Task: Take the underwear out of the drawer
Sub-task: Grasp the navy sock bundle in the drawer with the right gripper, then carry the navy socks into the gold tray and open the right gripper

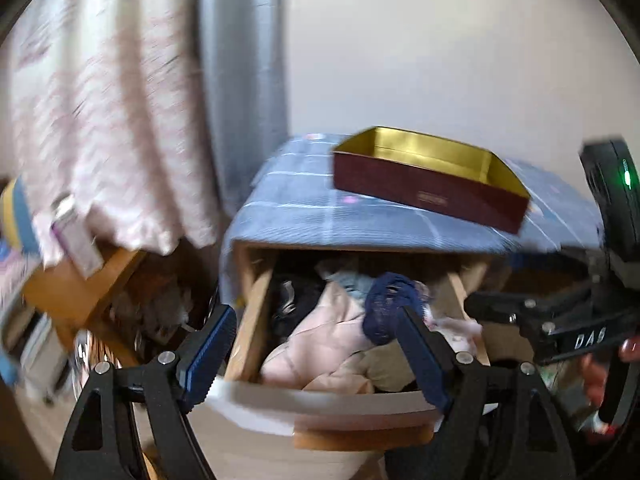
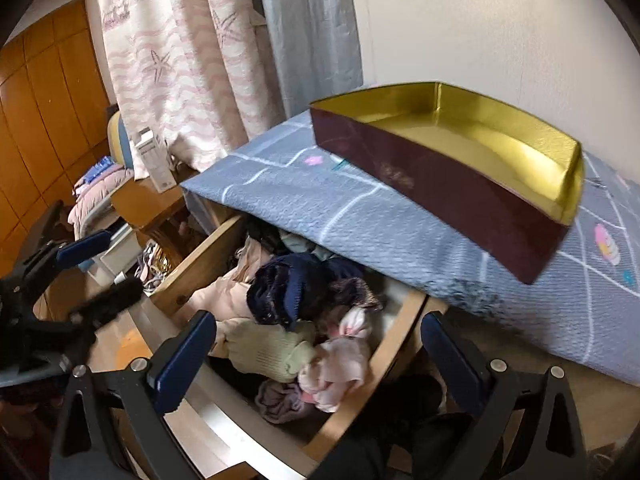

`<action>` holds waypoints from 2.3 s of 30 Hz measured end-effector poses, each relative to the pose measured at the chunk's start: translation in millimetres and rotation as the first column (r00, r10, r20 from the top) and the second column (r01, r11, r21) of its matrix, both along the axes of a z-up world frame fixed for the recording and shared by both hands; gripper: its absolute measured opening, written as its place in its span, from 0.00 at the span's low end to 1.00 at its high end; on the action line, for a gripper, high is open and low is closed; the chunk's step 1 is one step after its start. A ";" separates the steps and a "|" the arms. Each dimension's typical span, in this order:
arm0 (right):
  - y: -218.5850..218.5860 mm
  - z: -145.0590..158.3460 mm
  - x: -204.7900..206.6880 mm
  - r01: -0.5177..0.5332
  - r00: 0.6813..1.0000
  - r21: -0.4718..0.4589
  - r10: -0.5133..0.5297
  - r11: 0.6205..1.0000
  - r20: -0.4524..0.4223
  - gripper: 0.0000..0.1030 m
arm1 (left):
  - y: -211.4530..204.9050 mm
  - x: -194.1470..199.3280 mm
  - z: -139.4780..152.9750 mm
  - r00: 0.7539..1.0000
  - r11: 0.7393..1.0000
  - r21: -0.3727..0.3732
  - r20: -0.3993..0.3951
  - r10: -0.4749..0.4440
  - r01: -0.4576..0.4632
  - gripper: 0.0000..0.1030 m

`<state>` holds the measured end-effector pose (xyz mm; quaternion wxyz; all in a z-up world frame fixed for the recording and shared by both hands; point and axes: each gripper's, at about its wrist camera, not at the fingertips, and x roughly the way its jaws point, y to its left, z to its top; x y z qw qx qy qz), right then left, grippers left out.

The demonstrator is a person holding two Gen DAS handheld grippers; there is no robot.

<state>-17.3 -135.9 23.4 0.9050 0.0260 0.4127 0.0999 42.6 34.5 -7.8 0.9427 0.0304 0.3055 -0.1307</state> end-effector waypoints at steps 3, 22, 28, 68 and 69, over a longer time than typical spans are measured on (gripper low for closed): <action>10.1 -5.7 8.6 -0.014 1.000 -0.010 0.014 1.000 -0.022 0.89 | 12.5 0.1 -4.5 0.997 0.997 -0.013 -0.030 0.076 -0.077 0.80; 57.5 -61.5 91.9 -0.103 0.960 -0.164 0.055 0.981 -0.273 0.73 | 11.7 3.0 -21.8 0.984 0.986 -0.089 -0.115 0.133 -0.144 0.80; 49.1 -73.8 106.0 -0.088 0.939 -0.098 0.050 0.991 -0.339 0.39 | 11.5 3.8 -22.8 0.985 0.986 -0.090 -0.116 0.127 -0.137 0.80; -114.7 141.9 31.7 0.007 0.965 0.199 -0.059 0.980 0.256 0.15 | -77.9 45.7 -27.3 0.966 0.985 0.022 -0.204 -0.161 0.169 0.80; -125.2 143.4 37.5 0.037 0.963 0.171 -0.080 0.985 0.258 0.15 | -81.0 46.2 -27.9 0.964 0.983 0.027 -0.205 -0.170 0.179 0.80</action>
